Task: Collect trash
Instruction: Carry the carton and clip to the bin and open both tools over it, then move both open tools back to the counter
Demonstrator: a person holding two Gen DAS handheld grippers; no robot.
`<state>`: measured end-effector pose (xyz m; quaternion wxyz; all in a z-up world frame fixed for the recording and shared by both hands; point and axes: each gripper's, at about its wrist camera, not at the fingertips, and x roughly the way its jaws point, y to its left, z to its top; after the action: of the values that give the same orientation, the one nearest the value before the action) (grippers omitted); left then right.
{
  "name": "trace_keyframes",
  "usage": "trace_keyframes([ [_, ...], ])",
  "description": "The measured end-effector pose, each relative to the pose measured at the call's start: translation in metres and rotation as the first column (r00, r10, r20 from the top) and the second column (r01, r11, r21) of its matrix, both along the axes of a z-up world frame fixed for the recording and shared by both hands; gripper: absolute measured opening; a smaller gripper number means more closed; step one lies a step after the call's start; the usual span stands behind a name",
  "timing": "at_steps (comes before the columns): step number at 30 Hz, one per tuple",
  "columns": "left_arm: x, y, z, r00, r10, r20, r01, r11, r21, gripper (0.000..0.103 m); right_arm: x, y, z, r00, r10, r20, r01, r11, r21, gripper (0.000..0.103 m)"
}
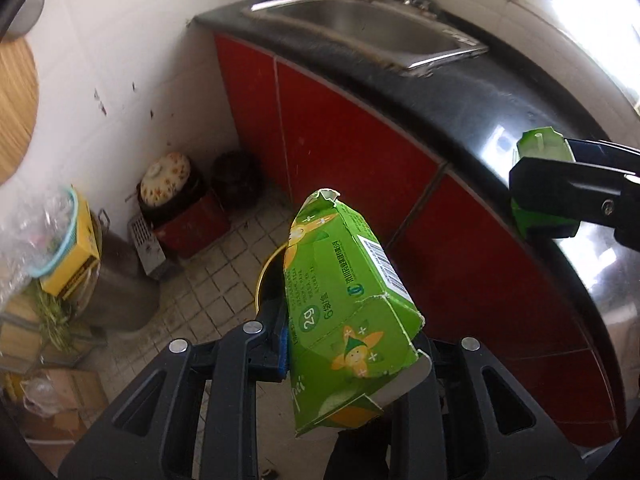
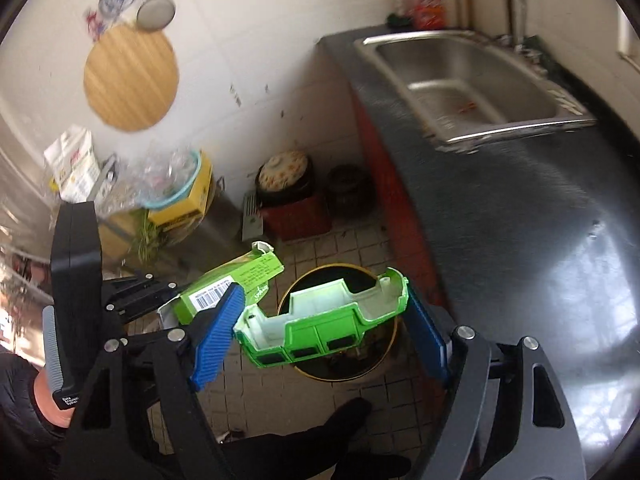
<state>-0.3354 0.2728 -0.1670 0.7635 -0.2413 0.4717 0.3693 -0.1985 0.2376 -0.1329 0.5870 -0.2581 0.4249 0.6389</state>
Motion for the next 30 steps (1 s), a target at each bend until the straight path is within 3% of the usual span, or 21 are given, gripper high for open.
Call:
trace_keyframes([
  [9, -0.006, 0.029, -0.071, 1.0, 0.008, 0.008, -0.007, 0.996, -0.087, 0.025, -0.016, 0.054, -0.064, 0.999, 0.046, 0.004, -0.045, 0.993, -0.11, 0.077],
  [10, -0.004, 0.031, -0.077, 1.0, 0.001, 0.012, 0.001, 0.995, -0.097, 0.03, -0.017, 0.059, -0.07, 0.999, 0.046, 0.009, -0.044, 0.992, -0.12, 0.077],
  [12, -0.003, 0.036, -0.084, 1.0, 0.002, -0.02, -0.004, 0.997, -0.082, 0.072, -0.016, 0.067, -0.081, 0.999, 0.046, 0.002, -0.045, 0.987, -0.152, 0.085],
  [15, -0.009, 0.039, -0.085, 1.0, 0.01, -0.006, -0.011, 0.998, -0.068, 0.079, -0.015, 0.068, -0.087, 0.999, 0.05, 0.0, -0.049, 0.984, -0.168, 0.089],
  [19, -0.02, 0.041, -0.084, 0.999, 0.037, -0.004, -0.037, 0.995, -0.089, 0.079, -0.013, 0.065, -0.09, 0.999, 0.048, 0.002, -0.047, 0.982, -0.182, 0.09],
  [24, -0.021, 0.036, -0.053, 0.999, 0.035, -0.003, -0.036, 0.997, -0.064, 0.081, 0.002, 0.044, -0.058, 1.0, -0.003, 0.024, 0.007, 0.989, -0.147, 0.09],
  [28, 0.004, 0.028, -0.01, 0.999, -0.036, 0.003, 0.036, 0.999, 0.001, 0.091, 0.043, -0.004, 0.006, 0.985, -0.16, 0.063, 0.164, 0.984, -0.067, 0.092],
  [30, 0.025, 0.02, 0.012, 0.994, -0.102, 0.029, 0.101, 0.995, 0.023, 0.092, 0.068, -0.037, 0.038, 0.958, -0.27, 0.1, 0.274, 0.962, -0.018, 0.095],
])
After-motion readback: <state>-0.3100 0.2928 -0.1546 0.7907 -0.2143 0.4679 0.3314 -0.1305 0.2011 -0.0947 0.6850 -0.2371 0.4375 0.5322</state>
